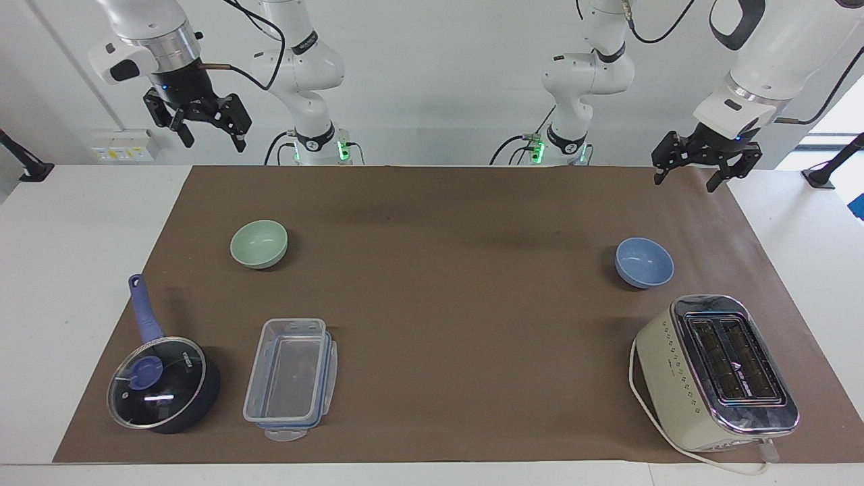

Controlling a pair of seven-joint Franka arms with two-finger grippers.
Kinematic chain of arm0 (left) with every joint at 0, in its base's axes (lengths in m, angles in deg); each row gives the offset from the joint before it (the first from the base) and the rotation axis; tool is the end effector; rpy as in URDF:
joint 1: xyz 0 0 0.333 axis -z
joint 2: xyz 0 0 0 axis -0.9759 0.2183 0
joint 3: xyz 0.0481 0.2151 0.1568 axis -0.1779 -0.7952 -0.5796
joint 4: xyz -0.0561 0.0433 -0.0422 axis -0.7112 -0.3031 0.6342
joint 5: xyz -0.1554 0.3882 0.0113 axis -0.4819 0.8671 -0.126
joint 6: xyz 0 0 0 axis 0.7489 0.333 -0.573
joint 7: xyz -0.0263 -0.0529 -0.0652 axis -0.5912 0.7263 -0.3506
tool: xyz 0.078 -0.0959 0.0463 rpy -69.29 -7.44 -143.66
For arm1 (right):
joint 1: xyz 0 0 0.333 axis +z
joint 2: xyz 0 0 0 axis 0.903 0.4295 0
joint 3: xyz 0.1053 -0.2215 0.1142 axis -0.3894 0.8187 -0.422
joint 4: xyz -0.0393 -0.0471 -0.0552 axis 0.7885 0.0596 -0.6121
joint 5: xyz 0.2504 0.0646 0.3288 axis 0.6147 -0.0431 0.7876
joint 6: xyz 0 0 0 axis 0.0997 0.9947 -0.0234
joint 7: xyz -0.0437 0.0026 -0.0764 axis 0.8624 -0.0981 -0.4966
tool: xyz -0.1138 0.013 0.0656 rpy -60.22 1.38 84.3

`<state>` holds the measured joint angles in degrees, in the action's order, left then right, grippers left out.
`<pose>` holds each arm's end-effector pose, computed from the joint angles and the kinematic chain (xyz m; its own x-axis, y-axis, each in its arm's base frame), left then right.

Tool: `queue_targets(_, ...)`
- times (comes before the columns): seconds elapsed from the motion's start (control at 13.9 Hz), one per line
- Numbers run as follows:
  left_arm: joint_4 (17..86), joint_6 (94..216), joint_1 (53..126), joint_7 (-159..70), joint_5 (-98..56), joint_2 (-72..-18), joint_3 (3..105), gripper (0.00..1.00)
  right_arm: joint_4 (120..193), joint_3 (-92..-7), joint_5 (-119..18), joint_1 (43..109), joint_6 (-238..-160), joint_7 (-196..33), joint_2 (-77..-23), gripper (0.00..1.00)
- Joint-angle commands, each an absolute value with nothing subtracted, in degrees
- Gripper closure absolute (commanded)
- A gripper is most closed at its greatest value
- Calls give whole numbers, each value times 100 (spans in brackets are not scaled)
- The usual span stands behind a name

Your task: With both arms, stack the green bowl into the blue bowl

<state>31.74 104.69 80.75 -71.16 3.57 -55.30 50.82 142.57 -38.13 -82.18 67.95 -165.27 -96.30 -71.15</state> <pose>0.5729 -0.0329 0.5613 0.9701 -0.2425 -0.0099 -0.2423 -0.9700 0.0177 0.5394 -0.0131 0.6042 0.9917 -0.1283 -0.0051 -0.1282 -0.9917 0.0090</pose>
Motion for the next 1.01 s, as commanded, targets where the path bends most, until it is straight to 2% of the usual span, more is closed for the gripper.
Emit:
queue_targets(0.0, 3250, 10438, 8047, -7139, 358, -5634, 5084, 0, 14350, -3816, -8116, 6737, -16570, -9487, -7207, 0)
queue_targets(0.93, 3241, 10394, 8029, -7341, 358, -5634, 5067, 0, 14350, -3816, -8116, 6737, -16570, -9487, -7207, 0)
